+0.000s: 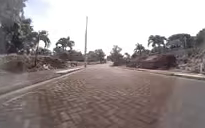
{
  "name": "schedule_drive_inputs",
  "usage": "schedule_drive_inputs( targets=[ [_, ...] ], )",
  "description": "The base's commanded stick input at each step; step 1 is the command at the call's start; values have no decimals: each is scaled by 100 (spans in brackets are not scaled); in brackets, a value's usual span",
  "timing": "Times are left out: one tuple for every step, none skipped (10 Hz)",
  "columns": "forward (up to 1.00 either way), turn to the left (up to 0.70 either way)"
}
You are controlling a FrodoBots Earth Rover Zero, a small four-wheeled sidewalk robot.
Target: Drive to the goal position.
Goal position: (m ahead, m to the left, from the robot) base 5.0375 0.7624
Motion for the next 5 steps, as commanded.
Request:
schedule_drive_inputs(
  targets=[
    [70,0],
    [70,0],
    [70,0],
    [70,0],
    [70,0]
  ],
)
